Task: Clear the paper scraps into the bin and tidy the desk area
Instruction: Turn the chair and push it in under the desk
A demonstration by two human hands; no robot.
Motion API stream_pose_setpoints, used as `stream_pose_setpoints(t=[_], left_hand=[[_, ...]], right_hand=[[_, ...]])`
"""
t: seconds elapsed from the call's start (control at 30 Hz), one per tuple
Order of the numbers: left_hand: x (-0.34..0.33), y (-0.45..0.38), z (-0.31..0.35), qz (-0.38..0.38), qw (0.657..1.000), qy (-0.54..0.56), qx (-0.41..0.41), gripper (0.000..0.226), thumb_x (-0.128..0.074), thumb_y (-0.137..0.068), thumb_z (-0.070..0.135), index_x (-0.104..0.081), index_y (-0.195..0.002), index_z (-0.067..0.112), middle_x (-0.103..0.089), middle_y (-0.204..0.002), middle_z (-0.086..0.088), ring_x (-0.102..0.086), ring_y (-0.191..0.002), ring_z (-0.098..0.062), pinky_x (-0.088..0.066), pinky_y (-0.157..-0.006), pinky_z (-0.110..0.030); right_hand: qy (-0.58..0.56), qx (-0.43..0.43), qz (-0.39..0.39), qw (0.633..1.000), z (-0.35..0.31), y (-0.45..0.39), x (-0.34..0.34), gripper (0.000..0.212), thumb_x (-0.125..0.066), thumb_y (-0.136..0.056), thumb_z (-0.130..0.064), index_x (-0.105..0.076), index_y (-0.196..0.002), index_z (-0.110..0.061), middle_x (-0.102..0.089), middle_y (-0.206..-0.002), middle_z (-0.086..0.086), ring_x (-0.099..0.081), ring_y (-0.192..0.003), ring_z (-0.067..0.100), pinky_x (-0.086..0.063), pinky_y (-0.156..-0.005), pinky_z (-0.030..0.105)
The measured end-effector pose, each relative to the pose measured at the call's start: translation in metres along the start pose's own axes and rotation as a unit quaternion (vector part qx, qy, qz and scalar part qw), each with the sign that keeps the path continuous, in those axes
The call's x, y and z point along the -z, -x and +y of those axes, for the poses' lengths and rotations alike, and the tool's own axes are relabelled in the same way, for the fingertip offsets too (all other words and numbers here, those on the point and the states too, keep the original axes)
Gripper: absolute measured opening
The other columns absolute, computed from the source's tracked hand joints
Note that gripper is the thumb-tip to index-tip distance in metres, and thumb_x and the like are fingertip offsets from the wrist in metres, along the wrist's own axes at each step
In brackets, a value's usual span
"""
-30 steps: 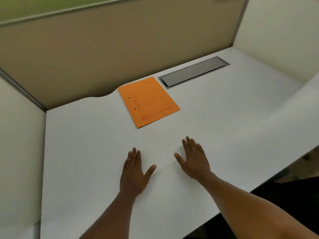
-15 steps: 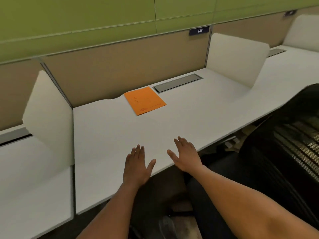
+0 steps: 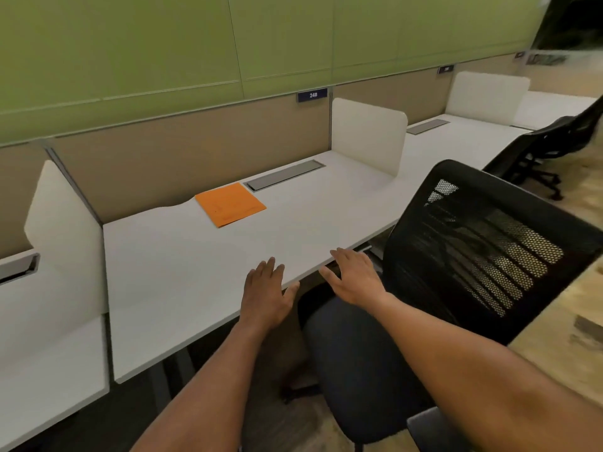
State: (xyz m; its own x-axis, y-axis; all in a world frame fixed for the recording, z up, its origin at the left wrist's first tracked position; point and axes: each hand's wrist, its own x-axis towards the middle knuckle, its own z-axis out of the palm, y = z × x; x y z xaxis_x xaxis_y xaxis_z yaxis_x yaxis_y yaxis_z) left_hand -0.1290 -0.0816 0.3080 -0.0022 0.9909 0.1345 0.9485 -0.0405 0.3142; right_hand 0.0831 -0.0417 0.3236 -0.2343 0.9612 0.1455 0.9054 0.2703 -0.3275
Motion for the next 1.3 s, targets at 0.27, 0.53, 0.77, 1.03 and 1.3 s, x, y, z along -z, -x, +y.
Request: stream_pose_setpoints(t=[0.27,0.53,0.77,1.03,1.3], left_hand=[[0.005,-0.021,0.118,0.035,0.998,0.005,-0.060,0.065,-0.037,-0.096,0.059,-0.034,-0.150,0.021,-0.022,-0.162,-0.005,-0.014,-0.150,-0.026,-0.006,-0.120,-0.040],[-0.050,-0.037,0.286,0.096,0.986,0.084,-0.105,0.052,-0.049,-0.095,0.050,-0.050,-0.139,0.022,-0.033,-0.158,-0.004,-0.031,-0.143,-0.025,-0.025,-0.115,-0.040],[-0.081,-0.052,0.439,0.124,0.980,0.140,-0.075,0.051,-0.054,-0.094,0.043,-0.056,-0.135,0.013,-0.037,-0.155,-0.010,-0.036,-0.140,-0.025,-0.029,-0.115,-0.039],[-0.106,-0.076,0.564,-0.054,0.991,0.120,-0.028,0.087,-0.045,-0.087,0.070,-0.033,-0.147,0.009,-0.034,-0.153,-0.016,-0.040,-0.136,-0.034,-0.035,-0.110,-0.046],[-0.128,-0.075,0.604,-0.076,0.984,0.154,0.057,0.090,-0.059,-0.084,0.057,-0.020,-0.152,0.011,-0.020,-0.155,-0.031,-0.041,-0.131,-0.047,-0.040,-0.105,-0.052]], right_hand=[[0.006,-0.015,0.054,0.998,0.084,0.003,0.086,0.068,-0.029,-0.096,-0.063,-0.039,-0.146,-0.019,-0.042,-0.151,0.003,-0.030,-0.142,0.021,-0.012,-0.120,0.045],[0.062,0.015,0.032,0.997,0.235,-0.030,0.172,0.070,-0.032,-0.091,-0.070,-0.047,-0.140,-0.022,-0.052,-0.144,0.005,-0.041,-0.136,0.026,-0.024,-0.115,0.047],[0.116,0.075,-0.021,0.990,0.350,-0.070,0.234,0.066,-0.034,-0.095,-0.064,-0.047,-0.141,-0.019,-0.053,-0.144,0.006,-0.046,-0.132,0.027,-0.033,-0.109,0.044],[0.111,0.041,-0.152,0.981,0.431,-0.101,0.238,0.060,-0.048,-0.096,-0.050,-0.035,-0.149,-0.026,-0.022,-0.161,0.010,-0.020,-0.146,0.030,-0.015,-0.120,0.039],[-0.049,0.007,-0.147,0.988,0.448,-0.088,0.214,0.062,-0.052,-0.097,-0.038,-0.027,-0.153,-0.026,0.005,-0.164,-0.002,-0.002,-0.150,0.018,-0.005,-0.121,0.033]])
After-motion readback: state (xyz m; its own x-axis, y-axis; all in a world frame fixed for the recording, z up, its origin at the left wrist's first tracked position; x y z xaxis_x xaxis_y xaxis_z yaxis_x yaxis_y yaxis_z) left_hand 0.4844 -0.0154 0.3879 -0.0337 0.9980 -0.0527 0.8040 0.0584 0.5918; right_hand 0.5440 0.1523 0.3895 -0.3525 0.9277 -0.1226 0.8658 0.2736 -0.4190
